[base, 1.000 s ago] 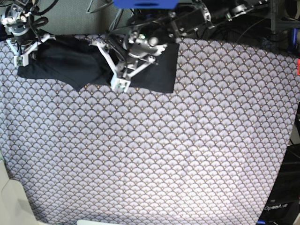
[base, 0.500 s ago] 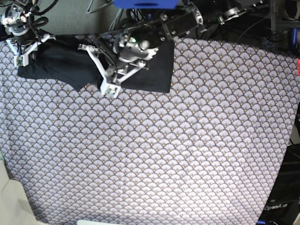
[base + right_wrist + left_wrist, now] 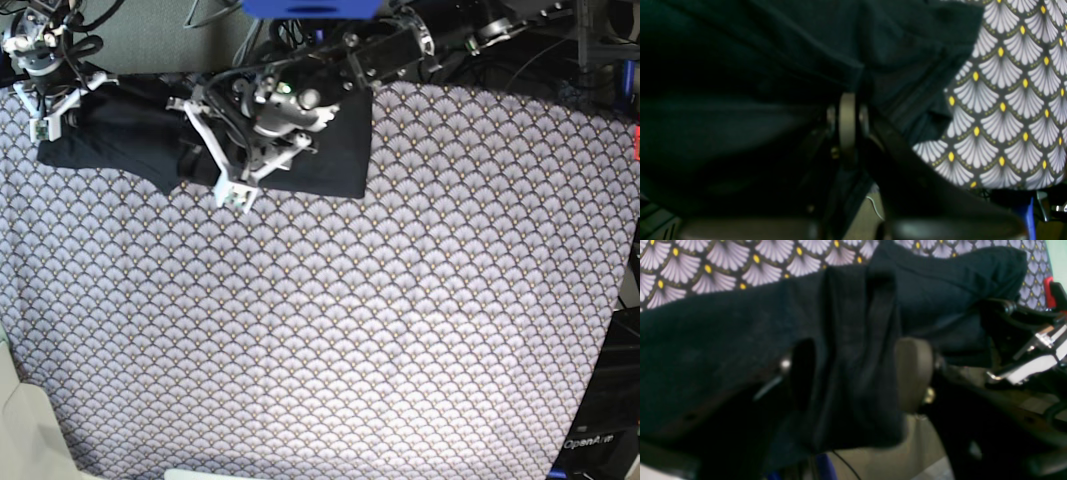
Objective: Fold the T-shirt properly
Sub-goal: 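Grasp the strip's end with the left gripper and fold it toward the middle, then hold the folded end with the left gripper while the right gripper grasps the other end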
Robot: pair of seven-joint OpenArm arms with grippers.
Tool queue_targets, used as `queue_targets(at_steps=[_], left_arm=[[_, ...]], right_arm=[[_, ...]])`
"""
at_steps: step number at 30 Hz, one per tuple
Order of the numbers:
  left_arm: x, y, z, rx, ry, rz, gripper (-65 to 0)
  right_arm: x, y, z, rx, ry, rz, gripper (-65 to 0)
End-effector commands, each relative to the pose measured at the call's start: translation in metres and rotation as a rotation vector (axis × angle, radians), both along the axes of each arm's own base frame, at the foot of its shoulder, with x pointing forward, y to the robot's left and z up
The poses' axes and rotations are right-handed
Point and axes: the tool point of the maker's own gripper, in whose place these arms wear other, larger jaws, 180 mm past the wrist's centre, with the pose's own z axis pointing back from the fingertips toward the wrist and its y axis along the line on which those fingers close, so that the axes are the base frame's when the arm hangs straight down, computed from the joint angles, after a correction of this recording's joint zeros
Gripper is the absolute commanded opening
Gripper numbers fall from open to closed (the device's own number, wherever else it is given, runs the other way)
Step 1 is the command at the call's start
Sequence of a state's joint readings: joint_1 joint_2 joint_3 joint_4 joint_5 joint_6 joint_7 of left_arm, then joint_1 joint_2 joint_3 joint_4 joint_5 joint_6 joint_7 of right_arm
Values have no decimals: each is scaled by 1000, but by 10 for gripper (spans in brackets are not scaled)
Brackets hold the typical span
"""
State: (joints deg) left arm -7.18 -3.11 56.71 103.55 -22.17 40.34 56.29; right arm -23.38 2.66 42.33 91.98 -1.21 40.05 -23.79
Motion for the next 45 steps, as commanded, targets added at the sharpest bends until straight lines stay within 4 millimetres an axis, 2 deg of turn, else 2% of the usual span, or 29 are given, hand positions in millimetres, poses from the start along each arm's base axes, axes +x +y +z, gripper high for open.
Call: queue_targets(at_steps=[1, 3, 5, 6, 8, 11, 12, 14, 16, 19, 22, 26, 28, 37, 45], left_arm=[[10, -7, 22, -56, -68, 4, -262], [15, -1, 28, -70, -107, 18, -277], [21, 9, 37, -85, -149, 35, -336], [25, 21, 34, -66, -160, 51, -381], [29, 42, 22, -21, -150, 78, -476], [33, 76, -13, 74, -105, 150, -629], [33, 86, -24, 102, -96, 171, -650], [35, 106, -47, 167, -78, 208, -650], [35, 118, -64, 216, -73, 223, -650], [37, 129, -82, 265, -76, 241, -650], [37, 136, -95, 300, -67, 249, -650], [37, 140, -97, 309, -70, 253, -650], [37, 141, -97, 312, -70, 251, -650], [29, 138, -98, 303, -56, 245, -650], [35, 135, -90, 284, -73, 246, -650]], right_arm=[[-4, -5, 2, -20, 15, 2, -650], [-4, -5, 2, -20, 15, 2, -650], [-3, -5, 3, -24, 11, 4, -650], [-3, -7, 5, -30, 7, 0, -650], [2, -9, 14, -49, -13, 7, -650], [9, -15, 35, -101, -51, 16, -650], [10, -19, 43, -120, -65, 9, -650], [13, -25, 63, -166, -102, 6, -650], [14, -28, 76, -201, -122, 7, -650], [14, -32, 85, -224, -133, 3, -639], [11, -40, 87, -235, -136, -21, -568], [0, -50, 82, -240, -66, -54, -465], [2, -54, 81, -246, -42, -61, -447], [13, -69, 38, -131, 83, -146, -446], [16, -67, 32, -107, 123, -162, -444]])
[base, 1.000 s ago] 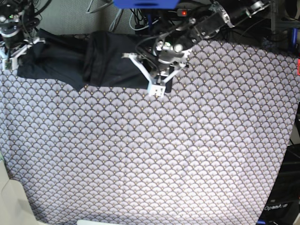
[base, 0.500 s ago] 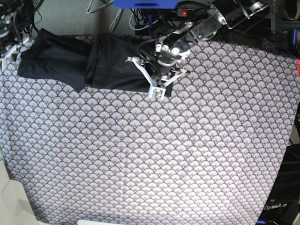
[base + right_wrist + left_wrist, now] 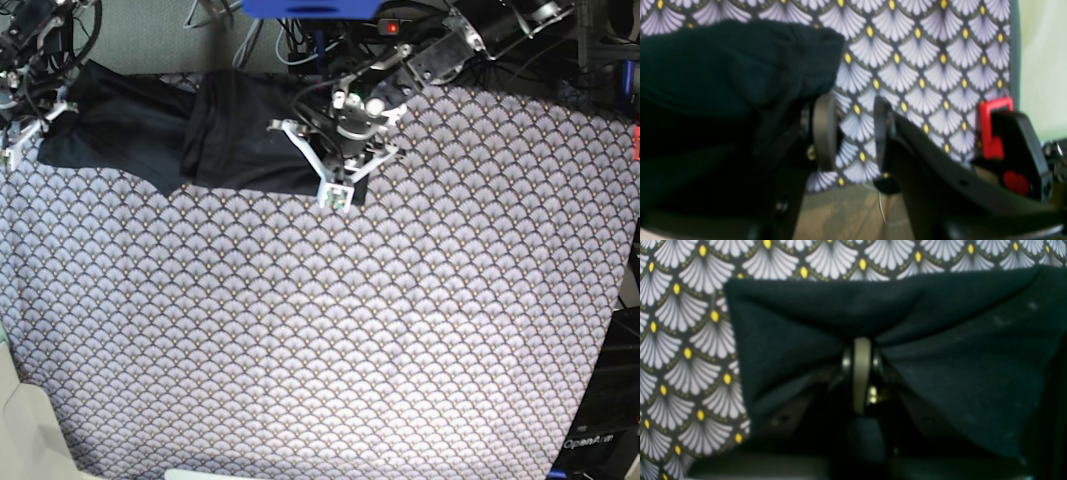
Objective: Fold the T-shirt properly
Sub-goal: 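Hold the folded end with the left gripper while the right gripper grasps the other end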
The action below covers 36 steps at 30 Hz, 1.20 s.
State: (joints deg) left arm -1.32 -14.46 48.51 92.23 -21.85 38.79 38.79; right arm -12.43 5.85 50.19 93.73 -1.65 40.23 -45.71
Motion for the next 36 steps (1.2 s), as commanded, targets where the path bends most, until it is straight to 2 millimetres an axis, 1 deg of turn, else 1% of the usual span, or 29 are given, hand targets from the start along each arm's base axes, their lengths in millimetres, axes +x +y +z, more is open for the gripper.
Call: queue_targets(at_steps=[1, 4, 10, 11, 13, 15, 17, 20, 22, 24, 28, 33, 36], left_arm=[[-3, 7, -2, 13, 32, 19, -650], [0, 4, 6, -8, 15, 20, -650], [1, 2, 7, -11, 15, 20, -650], [1, 3, 6, -10, 16, 22, -650], [1, 2, 6, -11, 16, 22, -650], [1, 2, 7, -12, 13, 22, -650], [2, 3, 6, -11, 12, 23, -650], [2, 2, 7, -12, 11, 23, -650], [2, 2, 7, -12, 12, 22, -650], [2, 2, 7, -13, 13, 22, -650], [5, 1, 9, -14, 4, 22, -650], [9, 3, 11, -12, -9, 22, -650], [9, 3, 11, -12, -9, 22, -650]], right_arm=[[12, -4, 11, -23, -42, 13, -444], [16, -4, 12, -23, -47, 16, -444], [14, -7, 13, -29, -34, 8, -444], [12, -10, 14, -36, -17, 5, -444], [12, -23, 21, -62, 24, -2, -444], [1, -35, 24, -80, 109, -24, -443], [-4, -48, 33, -103, 172, -46, -438], [-11, -60, 43, -130, 238, -65, -381], [-8, -61, 55, -163, 227, -60, -344], [-6, -58, 62, -186, 212, -50, -328], [13, -31, 61, -191, 199, 39, -325], [18, -3, 44, -153, 257, 109, -325], [20, 7, 39, -134, 256, 124, -324]])
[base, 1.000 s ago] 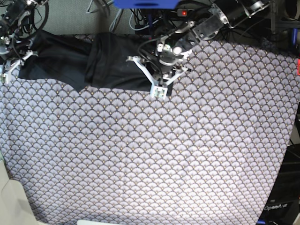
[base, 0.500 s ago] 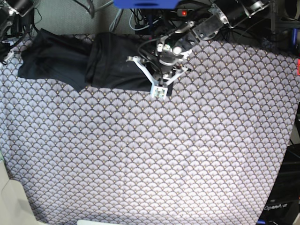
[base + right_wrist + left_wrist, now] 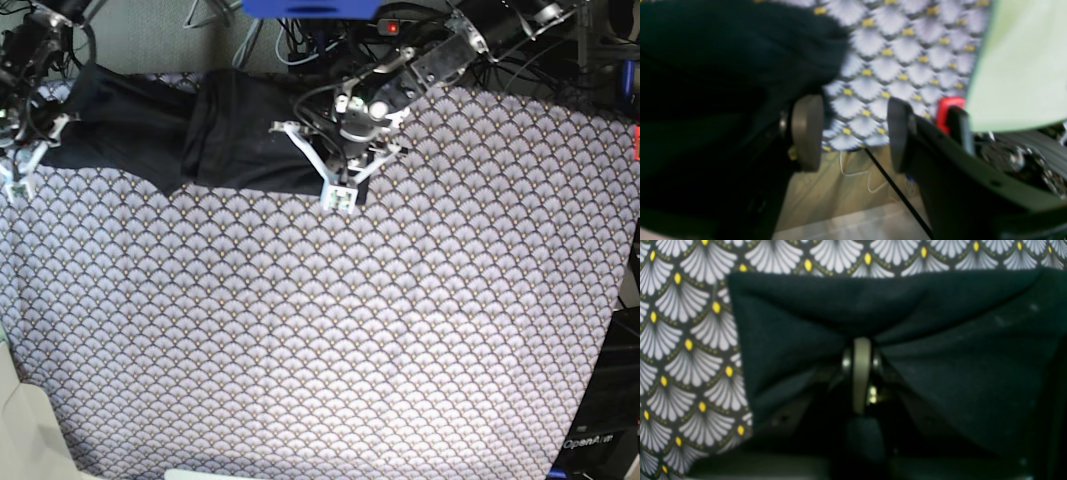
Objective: Fold the T-shirt properly
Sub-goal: 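Hold the folded end with the left gripper while the right gripper grasps the other end, then fold the strip's other end toward the left gripper with the right gripper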
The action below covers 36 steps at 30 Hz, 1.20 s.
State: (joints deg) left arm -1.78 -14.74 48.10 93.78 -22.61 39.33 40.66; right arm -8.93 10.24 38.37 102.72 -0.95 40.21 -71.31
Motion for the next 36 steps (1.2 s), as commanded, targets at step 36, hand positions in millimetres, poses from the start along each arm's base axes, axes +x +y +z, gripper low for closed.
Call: queue_targets(at_steps=[36], left_arm=[[27, 5, 43, -80, -98, 68, -650]], right_arm=[[13, 22, -29, 112, -75, -4, -209]])
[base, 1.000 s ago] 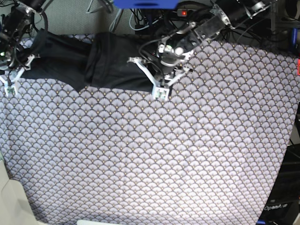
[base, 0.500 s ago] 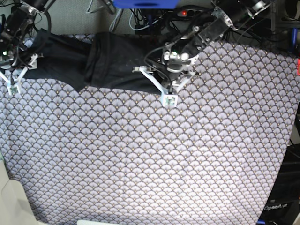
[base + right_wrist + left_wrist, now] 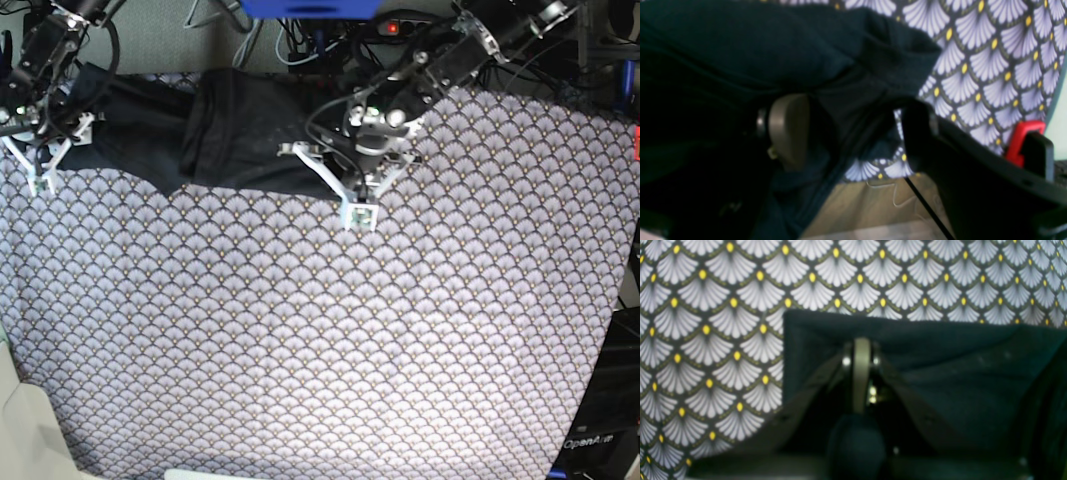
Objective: Fold the T-shirt properly
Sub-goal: 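Fold the strip's other end toward the left gripper with the right gripper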
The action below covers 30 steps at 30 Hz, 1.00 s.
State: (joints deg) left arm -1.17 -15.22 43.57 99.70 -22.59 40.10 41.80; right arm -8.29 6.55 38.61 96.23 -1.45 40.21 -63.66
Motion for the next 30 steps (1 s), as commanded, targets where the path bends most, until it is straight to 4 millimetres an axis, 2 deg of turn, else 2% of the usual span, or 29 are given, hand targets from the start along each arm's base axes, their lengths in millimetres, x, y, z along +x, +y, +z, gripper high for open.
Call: queue_targets(at_steps=[1, 8, 16, 19, 22, 25, 28, 30], left_arm=[[9, -2, 12, -13, -45, 2, -650], [9, -2, 12, -13, -45, 2, -650], [7, -2, 10, -13, -40, 2, -650], [6, -2, 10, -13, -39, 2, -650], [7, -1, 10, -12, -40, 3, -650], [9, 13, 9, -11, -32, 44, -650], [15, 30, 17, -63, -26, 124, -650], [19, 45, 22, -74, -32, 168, -650]], right_arm=[[6, -5, 4, -7, -24, -4, -209], [-2, -19, -16, 59, -38, -104, -209], [-5, -16, -26, 79, -42, -102, -224], [-5, -14, -26, 81, -39, -97, -319], [-3, -15, -25, 78, -44, -97, -475], [-2, -15, -24, 77, -43, -97, -650], [1, -16, -20, 69, -57, -94, -650], [6, -20, -7, 36, -89, -83, -650]])
